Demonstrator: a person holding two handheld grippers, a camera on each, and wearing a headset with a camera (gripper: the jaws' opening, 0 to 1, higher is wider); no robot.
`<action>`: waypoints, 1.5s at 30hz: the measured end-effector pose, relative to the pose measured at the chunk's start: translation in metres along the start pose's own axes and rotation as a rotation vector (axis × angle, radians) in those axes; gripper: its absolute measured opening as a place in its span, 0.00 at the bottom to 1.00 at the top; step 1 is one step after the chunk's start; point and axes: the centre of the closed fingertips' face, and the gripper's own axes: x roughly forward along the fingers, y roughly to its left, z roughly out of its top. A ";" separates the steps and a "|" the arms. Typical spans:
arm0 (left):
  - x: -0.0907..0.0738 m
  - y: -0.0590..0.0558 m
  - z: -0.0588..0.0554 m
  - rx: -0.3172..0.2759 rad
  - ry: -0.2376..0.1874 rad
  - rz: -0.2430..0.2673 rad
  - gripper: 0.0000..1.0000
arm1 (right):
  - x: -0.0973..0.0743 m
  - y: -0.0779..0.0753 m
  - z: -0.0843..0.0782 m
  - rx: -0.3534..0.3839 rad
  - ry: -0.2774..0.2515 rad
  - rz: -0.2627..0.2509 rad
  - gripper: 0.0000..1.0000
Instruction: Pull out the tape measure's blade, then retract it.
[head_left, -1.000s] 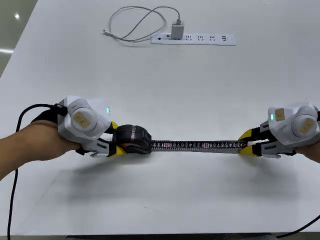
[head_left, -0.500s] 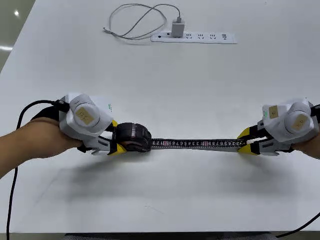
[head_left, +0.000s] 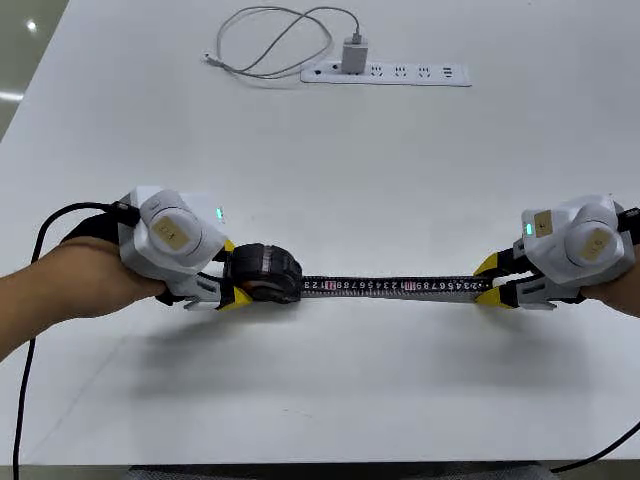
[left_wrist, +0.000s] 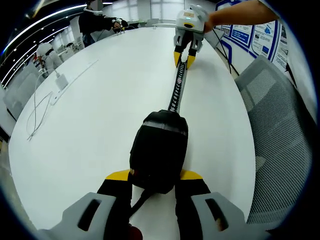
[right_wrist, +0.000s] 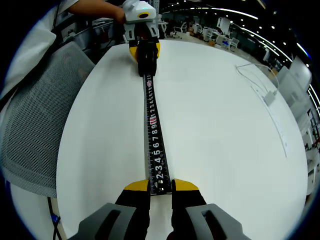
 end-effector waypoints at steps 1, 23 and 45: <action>0.000 0.000 0.000 -0.001 -0.001 0.001 0.29 | 0.000 0.000 0.000 0.003 -0.001 0.000 0.13; 0.000 0.001 0.000 -0.005 -0.008 0.005 0.30 | 0.000 -0.001 -0.001 0.039 -0.005 -0.003 0.13; -0.007 0.002 -0.005 -0.092 -0.049 0.025 0.44 | -0.003 0.000 0.007 0.117 -0.051 -0.025 0.22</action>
